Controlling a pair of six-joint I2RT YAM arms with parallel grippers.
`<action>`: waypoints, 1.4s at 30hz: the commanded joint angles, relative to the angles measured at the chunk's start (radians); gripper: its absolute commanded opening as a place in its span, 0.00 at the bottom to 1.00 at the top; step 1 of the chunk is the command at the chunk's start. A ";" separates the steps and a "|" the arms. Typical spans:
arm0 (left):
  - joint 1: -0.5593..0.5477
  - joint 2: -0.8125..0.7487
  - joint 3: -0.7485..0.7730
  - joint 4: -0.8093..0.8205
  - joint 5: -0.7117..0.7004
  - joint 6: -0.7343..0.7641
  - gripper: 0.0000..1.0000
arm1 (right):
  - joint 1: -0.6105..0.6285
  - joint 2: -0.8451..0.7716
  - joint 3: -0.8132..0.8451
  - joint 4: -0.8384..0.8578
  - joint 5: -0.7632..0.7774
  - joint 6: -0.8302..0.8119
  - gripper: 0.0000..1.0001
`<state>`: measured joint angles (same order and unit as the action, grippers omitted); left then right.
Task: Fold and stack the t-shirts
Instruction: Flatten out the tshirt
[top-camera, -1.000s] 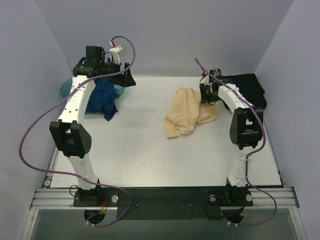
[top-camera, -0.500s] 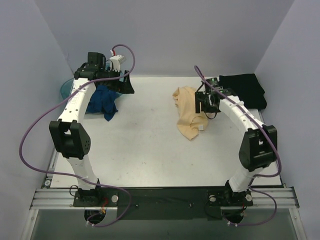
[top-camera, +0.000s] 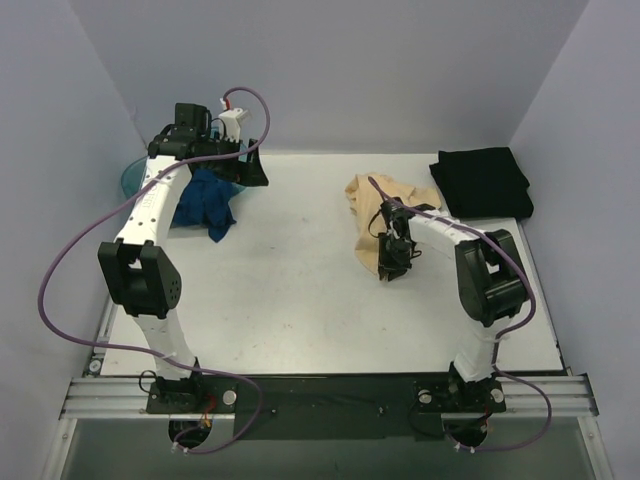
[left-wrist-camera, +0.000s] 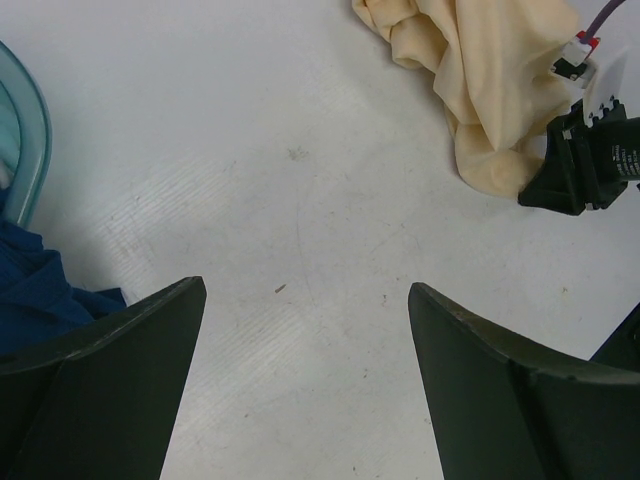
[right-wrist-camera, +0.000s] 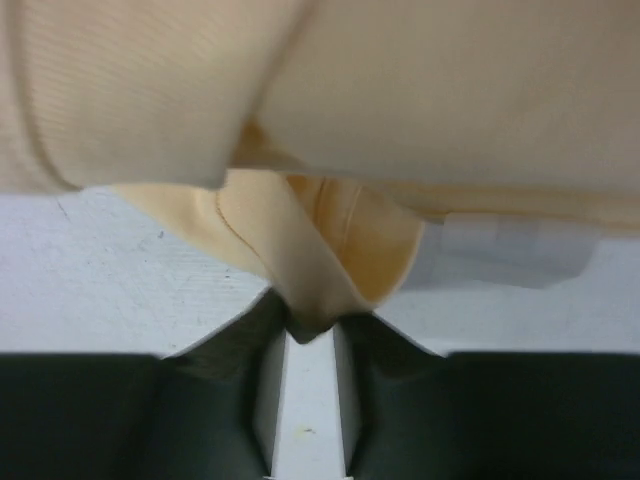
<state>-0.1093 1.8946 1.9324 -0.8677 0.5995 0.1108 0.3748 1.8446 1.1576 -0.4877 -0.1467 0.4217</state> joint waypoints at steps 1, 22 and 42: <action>0.005 -0.025 0.043 0.003 0.017 0.012 0.93 | 0.001 0.002 0.076 -0.011 -0.013 0.011 0.03; 0.105 0.012 0.289 -0.022 -0.035 0.056 0.94 | -0.224 -0.356 0.756 0.400 -0.742 0.218 0.00; -0.259 0.024 -0.252 -0.302 -0.008 0.751 0.57 | -0.602 -0.438 -0.033 0.126 -0.712 -0.089 0.00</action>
<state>-0.3458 1.9308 1.7458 -1.0145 0.5152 0.6010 -0.2367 1.3994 1.1240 -0.3183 -0.8631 0.4389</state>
